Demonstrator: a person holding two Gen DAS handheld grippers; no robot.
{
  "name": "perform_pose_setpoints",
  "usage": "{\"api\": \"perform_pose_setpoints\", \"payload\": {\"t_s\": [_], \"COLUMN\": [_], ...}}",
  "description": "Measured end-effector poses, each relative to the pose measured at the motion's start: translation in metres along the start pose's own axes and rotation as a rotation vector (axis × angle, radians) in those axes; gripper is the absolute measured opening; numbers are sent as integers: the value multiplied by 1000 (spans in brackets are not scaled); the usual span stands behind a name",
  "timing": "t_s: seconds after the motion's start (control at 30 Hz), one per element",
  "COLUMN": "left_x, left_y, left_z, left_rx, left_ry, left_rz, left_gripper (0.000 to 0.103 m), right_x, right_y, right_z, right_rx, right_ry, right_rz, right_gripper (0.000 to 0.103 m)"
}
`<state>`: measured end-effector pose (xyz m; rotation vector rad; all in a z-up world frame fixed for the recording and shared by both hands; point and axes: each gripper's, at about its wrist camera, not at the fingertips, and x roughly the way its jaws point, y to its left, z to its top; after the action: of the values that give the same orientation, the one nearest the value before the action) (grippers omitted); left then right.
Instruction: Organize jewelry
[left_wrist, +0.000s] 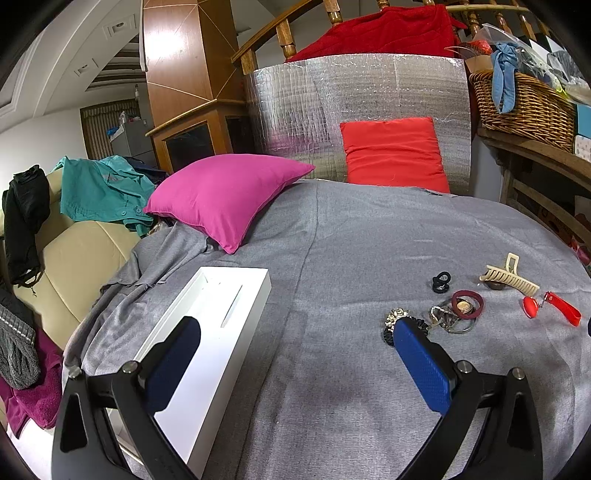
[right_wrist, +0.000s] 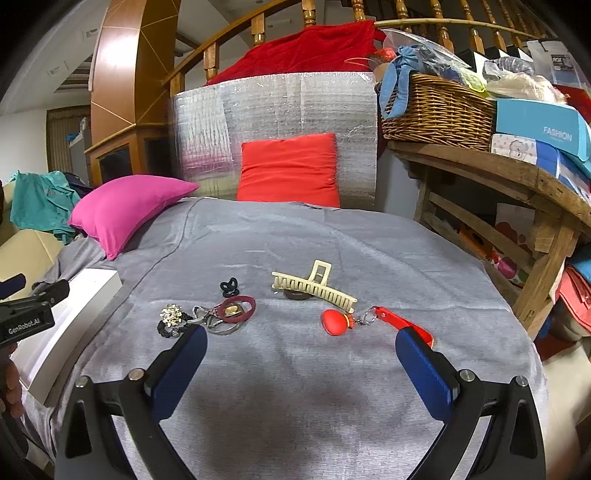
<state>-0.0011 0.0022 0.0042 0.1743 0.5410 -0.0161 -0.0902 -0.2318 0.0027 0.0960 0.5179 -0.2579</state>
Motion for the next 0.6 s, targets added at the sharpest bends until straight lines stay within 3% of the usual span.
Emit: {"api": "perform_pose_setpoints", "payload": {"t_s": [0.27,0.6], "left_x": [15,63], "left_y": [-1,3], "left_z": [0,2], "left_rx": [6,12], "left_ry": [25,117], "left_rz": [5,23], "left_gripper": [103,103], "right_x": [26,108], "right_y": [1,18], "right_z": [12,34], "right_rx": [80,118], "right_ry": [59,160], "right_rz": [104,215], "right_gripper": [103,102]}}
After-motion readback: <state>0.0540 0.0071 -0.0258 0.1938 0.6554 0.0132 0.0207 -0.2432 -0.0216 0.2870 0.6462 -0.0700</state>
